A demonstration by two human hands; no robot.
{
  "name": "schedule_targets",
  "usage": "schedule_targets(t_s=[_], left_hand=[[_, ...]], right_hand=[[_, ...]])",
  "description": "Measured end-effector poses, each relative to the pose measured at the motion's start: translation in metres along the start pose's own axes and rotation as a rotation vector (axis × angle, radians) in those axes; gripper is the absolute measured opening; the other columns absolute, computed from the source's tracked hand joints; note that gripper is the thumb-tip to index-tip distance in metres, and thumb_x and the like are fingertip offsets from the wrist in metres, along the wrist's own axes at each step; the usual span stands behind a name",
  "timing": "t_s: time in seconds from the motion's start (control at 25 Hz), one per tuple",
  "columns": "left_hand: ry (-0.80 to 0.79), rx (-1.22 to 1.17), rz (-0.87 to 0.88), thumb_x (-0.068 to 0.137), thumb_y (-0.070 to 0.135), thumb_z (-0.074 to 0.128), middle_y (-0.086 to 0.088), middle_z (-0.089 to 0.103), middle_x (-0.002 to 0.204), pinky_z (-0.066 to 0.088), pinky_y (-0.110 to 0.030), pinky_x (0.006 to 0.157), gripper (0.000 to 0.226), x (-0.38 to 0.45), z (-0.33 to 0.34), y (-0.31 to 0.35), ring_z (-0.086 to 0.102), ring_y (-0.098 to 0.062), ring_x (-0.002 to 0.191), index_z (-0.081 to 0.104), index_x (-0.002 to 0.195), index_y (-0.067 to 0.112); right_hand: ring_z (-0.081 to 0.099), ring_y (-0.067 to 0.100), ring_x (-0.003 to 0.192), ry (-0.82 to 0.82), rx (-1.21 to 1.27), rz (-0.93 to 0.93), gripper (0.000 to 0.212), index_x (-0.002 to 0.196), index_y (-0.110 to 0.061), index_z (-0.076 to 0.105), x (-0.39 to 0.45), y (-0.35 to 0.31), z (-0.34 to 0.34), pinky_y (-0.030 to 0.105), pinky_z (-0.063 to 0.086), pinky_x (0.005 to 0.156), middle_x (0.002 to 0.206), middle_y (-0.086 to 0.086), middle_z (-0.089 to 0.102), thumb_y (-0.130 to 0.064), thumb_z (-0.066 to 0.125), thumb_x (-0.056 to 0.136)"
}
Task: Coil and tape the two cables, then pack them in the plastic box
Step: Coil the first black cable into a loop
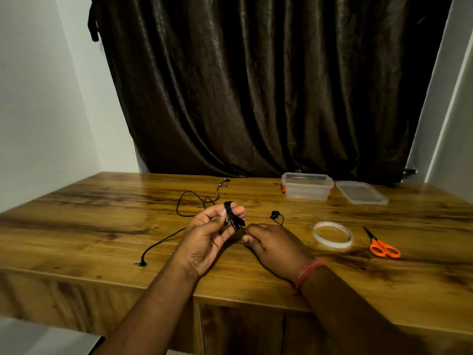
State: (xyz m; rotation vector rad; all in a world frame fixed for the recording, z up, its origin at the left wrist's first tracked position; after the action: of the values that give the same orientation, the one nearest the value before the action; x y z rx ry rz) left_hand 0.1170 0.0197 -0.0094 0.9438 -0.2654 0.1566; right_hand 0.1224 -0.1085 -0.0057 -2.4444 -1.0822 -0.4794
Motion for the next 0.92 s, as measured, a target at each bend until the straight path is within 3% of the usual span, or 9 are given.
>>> schedule_targets(t_s=[0.2,0.4,0.48,0.72,0.92], left_hand=[[0.054,0.214,0.042,0.098,0.003,0.049,-0.018,0.073,0.106,0.055,-0.034,0.086,0.020,0.003,-0.009,-0.006,0.069,-0.028,0.104,0.067,0.108,0.004],[-0.113,0.603,0.043,0.094,0.017,0.057,-0.019,0.069,0.093,0.046,-0.052,0.089,0.016,0.001,0.004,-0.025,0.062,-0.028,0.094,0.072,0.098,0.011],[-0.151,0.596,0.026,0.092,0.022,0.058,-0.031,0.064,0.097,0.044,-0.060,0.094,0.021,0.000,0.008,-0.027,0.060,-0.035,0.094,0.069,0.097,0.005],[-0.265,0.466,-0.125,0.095,0.006,0.051,-0.019,0.070,0.089,0.052,-0.040,0.089,0.019,-0.010,0.019,-0.033,0.066,-0.032,0.090,0.069,0.097,0.001],[-0.262,0.243,-0.131,0.090,0.007,0.052,-0.018,0.070,0.086,0.056,-0.041,0.086,0.022,-0.011,0.017,-0.019,0.069,-0.030,0.090,0.069,0.101,-0.001]], right_hand=[[0.059,0.020,0.078,0.038,-0.046,-0.128,0.016,0.096,-0.027,0.052,-0.004,-0.020,-0.006,0.037,0.045,0.062,0.092,-0.005,0.063,-0.040,0.043,0.100],[0.060,0.014,0.081,0.197,0.046,-0.095,0.015,0.096,-0.029,0.057,-0.007,-0.014,-0.026,0.035,0.048,0.066,0.092,-0.009,0.065,-0.039,0.046,0.098],[0.058,0.011,0.077,0.262,0.078,-0.054,0.011,0.092,-0.028,0.059,-0.008,-0.008,-0.034,0.035,0.048,0.064,0.087,-0.011,0.063,-0.035,0.051,0.097],[0.056,0.007,0.076,0.416,0.137,0.070,0.007,0.088,-0.027,0.062,-0.011,0.008,-0.048,0.031,0.047,0.062,0.086,-0.014,0.062,-0.029,0.058,0.093],[0.056,0.016,0.080,0.264,0.117,0.083,0.013,0.090,-0.025,0.059,-0.002,0.012,-0.029,0.039,0.048,0.067,0.089,-0.007,0.061,-0.027,0.049,0.098]])
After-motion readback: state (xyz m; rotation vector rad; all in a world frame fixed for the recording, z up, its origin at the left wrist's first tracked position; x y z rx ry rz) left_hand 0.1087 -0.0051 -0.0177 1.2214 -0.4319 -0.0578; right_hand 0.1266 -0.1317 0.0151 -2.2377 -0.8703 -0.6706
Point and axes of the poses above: each hand's wrist, its own x-axis towards the middle knuckle, its own z-axis out of the palm, y = z × x, the point moved 8 cm from there along x, towards the middle knuckle
